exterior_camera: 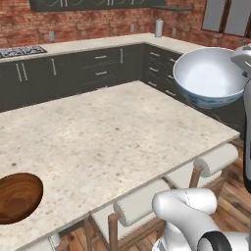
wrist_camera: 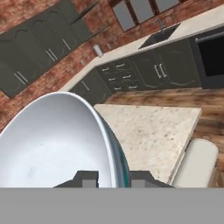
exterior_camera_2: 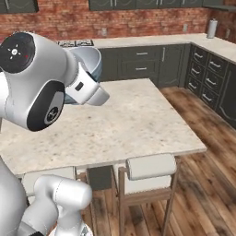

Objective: Pick up the bowls from the cabinet and place each bowl in front of a stool on the dining counter.

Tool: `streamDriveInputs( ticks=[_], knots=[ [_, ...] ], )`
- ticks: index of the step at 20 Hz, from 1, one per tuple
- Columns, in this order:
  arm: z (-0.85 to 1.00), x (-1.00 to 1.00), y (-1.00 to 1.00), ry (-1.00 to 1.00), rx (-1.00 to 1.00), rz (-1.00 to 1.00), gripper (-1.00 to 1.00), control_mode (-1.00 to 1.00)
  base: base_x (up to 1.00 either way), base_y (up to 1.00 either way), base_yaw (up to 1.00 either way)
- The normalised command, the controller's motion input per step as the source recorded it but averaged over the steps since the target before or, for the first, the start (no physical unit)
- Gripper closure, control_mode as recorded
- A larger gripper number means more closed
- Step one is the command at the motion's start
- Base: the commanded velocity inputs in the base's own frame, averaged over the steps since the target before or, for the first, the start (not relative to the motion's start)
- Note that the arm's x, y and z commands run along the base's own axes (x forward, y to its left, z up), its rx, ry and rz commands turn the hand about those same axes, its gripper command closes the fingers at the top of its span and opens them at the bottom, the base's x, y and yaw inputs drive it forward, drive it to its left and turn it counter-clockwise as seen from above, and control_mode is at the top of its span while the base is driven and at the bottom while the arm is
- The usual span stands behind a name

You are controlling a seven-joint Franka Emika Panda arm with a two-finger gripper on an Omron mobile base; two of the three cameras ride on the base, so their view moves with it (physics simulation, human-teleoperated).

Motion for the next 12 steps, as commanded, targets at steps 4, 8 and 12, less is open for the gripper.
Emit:
streamDriveInputs(
  ticks=[4, 8, 12],
  knots=[
    [0.0, 0.0, 0.0, 0.0, 0.0, 0.0, 1.0, 1.0, 0.03, 0.16, 0.9],
    [0.0, 0.0, 0.0, 0.0, 0.0, 0.0, 1.0, 1.0, 0.01, 0.03, 0.98],
    [0.0, 0.0, 0.0, 0.0, 0.0, 0.0, 1.0, 1.0, 0.0, 0.0, 1.0]
  ],
)
